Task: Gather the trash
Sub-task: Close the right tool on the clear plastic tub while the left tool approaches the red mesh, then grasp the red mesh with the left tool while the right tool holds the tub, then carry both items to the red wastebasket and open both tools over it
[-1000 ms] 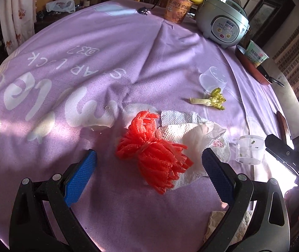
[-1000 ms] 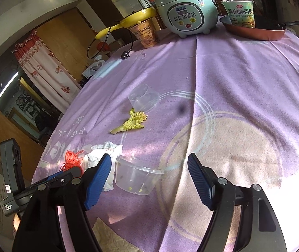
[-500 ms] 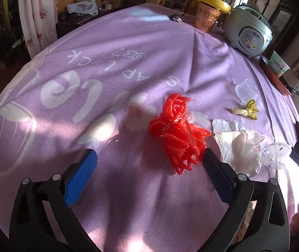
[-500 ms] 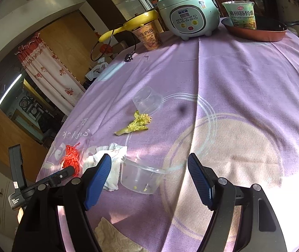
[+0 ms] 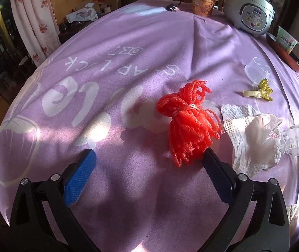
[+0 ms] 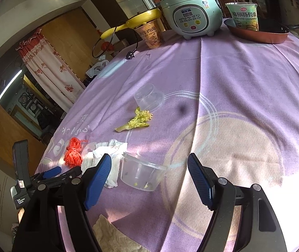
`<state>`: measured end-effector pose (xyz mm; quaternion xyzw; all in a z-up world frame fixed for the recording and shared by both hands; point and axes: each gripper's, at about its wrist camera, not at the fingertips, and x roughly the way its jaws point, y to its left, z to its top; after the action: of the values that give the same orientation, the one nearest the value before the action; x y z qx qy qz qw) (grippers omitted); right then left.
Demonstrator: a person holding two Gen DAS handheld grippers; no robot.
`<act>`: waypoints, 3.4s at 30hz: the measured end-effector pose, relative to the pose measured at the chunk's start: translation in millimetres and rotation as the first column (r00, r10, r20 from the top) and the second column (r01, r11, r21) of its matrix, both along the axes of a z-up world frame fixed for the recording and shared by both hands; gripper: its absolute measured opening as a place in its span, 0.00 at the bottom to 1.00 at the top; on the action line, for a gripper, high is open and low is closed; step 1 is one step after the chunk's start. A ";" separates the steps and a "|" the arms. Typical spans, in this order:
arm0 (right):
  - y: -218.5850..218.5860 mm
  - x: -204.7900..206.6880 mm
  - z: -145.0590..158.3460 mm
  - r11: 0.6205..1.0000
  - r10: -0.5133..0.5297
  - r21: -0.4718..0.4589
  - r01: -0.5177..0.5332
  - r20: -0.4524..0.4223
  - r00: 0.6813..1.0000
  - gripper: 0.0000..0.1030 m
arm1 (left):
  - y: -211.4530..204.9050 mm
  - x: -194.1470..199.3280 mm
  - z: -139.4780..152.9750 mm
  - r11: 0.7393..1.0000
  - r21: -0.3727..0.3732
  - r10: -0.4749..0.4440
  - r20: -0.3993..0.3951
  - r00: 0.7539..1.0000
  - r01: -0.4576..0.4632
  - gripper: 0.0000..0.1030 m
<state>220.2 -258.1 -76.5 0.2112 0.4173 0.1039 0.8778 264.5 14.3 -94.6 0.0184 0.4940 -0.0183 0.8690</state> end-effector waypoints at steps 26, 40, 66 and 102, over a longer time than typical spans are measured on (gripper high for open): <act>15.0 14.7 -21.5 0.998 0.050 0.035 -0.047 -0.082 0.995 0.54 | 0.7 -1.1 1.9 1.000 0.005 -0.017 -0.022 1.000 0.018 0.94; 9.8 16.4 -25.4 0.997 0.053 0.068 -0.046 -0.106 0.993 0.54 | -30.4 22.5 33.8 0.994 -0.099 -0.040 0.041 0.998 0.044 0.88; 19.8 -44.2 36.2 0.989 0.074 0.114 -0.094 0.170 0.983 0.53 | 52.0 -98.3 104.5 0.977 -0.204 -0.014 0.214 0.977 0.059 0.30; 339.4 -106.2 44.8 0.742 0.664 0.065 -0.667 0.065 0.745 0.52 | 356.3 -263.5 -58.1 0.755 -0.217 0.634 -0.001 0.773 -0.619 0.71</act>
<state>114.0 81.3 -31.7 0.0830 0.4440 0.4316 0.7809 1.0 370.5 -152.8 -0.2370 0.4350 0.2235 0.8394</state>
